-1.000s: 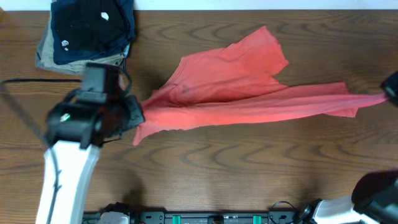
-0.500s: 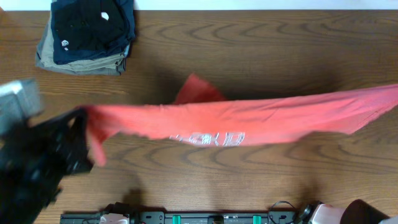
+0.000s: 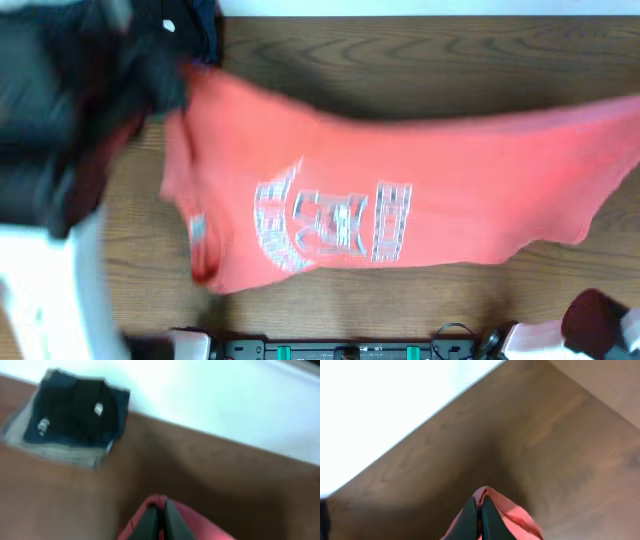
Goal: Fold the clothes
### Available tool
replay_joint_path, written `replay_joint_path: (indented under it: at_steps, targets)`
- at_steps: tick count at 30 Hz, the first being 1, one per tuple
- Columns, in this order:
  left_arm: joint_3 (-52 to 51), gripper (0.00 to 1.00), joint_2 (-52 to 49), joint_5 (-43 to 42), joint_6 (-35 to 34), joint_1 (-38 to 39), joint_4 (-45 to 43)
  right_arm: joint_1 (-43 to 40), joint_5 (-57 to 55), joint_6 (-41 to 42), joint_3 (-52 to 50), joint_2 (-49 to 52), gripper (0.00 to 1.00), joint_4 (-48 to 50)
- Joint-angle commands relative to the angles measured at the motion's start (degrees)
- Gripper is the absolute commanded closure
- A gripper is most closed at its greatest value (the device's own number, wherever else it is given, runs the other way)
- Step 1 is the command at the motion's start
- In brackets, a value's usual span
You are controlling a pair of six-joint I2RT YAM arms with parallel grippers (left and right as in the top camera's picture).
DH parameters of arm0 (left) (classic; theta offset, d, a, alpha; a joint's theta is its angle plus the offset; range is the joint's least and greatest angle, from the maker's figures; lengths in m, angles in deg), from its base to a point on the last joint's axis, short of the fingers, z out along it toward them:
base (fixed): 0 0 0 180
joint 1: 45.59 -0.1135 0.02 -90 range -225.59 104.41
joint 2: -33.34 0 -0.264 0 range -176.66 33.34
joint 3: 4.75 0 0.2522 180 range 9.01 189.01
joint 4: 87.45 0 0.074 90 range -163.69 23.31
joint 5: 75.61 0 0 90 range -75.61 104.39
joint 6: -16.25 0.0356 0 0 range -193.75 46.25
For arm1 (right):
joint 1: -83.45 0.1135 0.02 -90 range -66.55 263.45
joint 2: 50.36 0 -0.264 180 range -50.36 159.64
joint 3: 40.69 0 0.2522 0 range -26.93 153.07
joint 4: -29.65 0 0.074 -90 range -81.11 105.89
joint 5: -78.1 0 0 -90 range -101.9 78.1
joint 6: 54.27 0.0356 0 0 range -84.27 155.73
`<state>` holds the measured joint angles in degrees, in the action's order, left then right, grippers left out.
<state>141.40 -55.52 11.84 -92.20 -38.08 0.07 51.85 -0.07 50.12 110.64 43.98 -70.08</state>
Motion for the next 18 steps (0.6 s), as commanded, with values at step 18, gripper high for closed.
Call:
replay_joint_path:
  at_steps: [18]
  targets:
    - [21.14, 0.94, -9.53, 1.6, 12.22, -2.08, -21.99, -2.51, 5.53, 5.31, 11.54, 5.25, 0.99, 19.02]
